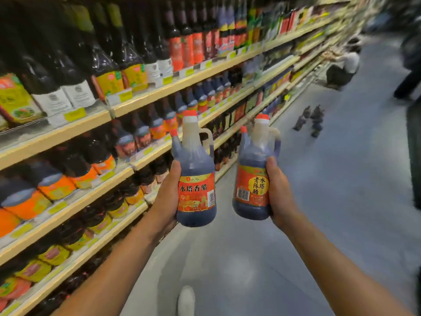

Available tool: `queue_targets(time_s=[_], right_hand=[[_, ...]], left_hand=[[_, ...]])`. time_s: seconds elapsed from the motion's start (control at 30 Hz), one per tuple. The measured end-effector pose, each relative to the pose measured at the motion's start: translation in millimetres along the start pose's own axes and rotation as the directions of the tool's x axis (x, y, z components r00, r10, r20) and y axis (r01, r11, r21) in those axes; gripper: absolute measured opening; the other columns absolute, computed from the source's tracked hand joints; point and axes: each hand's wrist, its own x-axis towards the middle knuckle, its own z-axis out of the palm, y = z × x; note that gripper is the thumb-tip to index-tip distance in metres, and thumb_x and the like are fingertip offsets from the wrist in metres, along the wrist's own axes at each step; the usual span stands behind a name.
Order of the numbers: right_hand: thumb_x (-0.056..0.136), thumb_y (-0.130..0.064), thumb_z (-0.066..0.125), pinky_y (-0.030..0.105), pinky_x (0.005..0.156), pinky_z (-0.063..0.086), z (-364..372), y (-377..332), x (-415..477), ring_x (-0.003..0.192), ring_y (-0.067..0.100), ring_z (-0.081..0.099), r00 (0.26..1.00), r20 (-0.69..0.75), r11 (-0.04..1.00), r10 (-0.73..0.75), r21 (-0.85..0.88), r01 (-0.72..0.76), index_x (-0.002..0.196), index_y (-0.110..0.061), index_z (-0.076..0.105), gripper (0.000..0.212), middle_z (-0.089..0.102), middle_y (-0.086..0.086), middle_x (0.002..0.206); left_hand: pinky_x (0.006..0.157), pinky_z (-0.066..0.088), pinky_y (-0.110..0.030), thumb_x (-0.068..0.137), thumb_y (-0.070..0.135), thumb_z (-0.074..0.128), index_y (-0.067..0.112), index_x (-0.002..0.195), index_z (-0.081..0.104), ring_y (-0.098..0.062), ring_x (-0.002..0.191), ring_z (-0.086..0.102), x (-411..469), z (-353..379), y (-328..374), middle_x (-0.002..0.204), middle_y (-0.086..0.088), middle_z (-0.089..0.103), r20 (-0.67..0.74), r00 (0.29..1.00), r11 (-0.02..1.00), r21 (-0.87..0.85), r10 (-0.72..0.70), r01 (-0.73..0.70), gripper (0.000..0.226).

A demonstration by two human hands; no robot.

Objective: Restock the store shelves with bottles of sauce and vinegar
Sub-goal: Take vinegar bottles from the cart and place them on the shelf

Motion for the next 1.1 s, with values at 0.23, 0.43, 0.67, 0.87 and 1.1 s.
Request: queue_targets(time_s=[0.23,0.43,0.67,0.87,1.1], right_hand=[[0.069,-0.077,0.059,0.038,0.075,0.064,-53.5,-2.8,69.4,0.087,0.026,0.076,0.971,-0.239,0.999,-0.027,0.014,0.031,0.123,-0.019,0.064,0.079,0.078,0.011,0.102],[0.081,-0.060,0.052,0.028,0.064,0.061,-92.3,-4.1,127.4,0.080,0.018,0.077,0.896,-0.440,0.997,-0.063,0.006,0.073,0.121,-0.017,0.062,0.060,0.080,0.002,0.090],[0.080,-0.065,0.049,0.027,0.066,0.061,-147.0,-21.0,191.9,0.085,0.018,0.077,0.816,-0.568,0.994,-0.105,-0.074,0.076,0.120,-0.022,0.061,0.060,0.079,-0.001,0.094],[0.080,-0.063,0.050,0.024,0.062,0.059,-213.3,-38.2,266.0,0.081,0.015,0.077,0.770,-0.627,0.993,-0.119,-0.080,0.088,0.117,-0.020,0.061,0.058,0.077,0.001,0.094],[0.085,-0.065,0.054,0.047,0.085,0.060,-300.7,-64.7,372.1,0.096,0.030,0.074,0.762,-0.640,0.994,-0.104,-0.079,0.070,0.117,-0.026,0.062,0.051,0.074,0.012,0.109]], left_hand=[[0.075,0.063,-0.036,0.054,0.096,0.066,0.023,0.141,0.056,-0.029,0.106,0.075,114.4,60.3,-3.0,0.122,-0.008,0.075,0.230,0.973,0.997,0.079,-0.010,-0.008,0.114],[0.073,0.062,-0.032,0.053,0.095,0.067,0.026,0.134,0.059,-0.026,0.102,0.076,213.4,108.0,-3.4,0.115,-0.006,0.077,0.426,0.897,0.989,0.136,-0.115,0.062,0.107],[0.071,0.062,-0.031,0.050,0.096,0.068,0.024,0.130,0.061,-0.024,0.098,0.077,296.5,191.9,-11.6,0.110,-0.006,0.078,0.552,0.816,0.980,0.183,-0.169,0.079,0.108],[0.074,0.062,-0.033,0.054,0.093,0.069,0.031,0.126,0.065,-0.024,0.100,0.077,373.0,281.1,-20.2,0.112,-0.006,0.078,0.638,0.750,0.981,0.180,-0.176,0.077,0.095],[0.075,0.061,-0.031,0.058,0.092,0.068,0.042,0.115,0.073,-0.023,0.101,0.076,455.7,380.7,-18.6,0.110,-0.002,0.078,0.623,0.765,0.982,0.179,-0.163,0.064,0.076]])
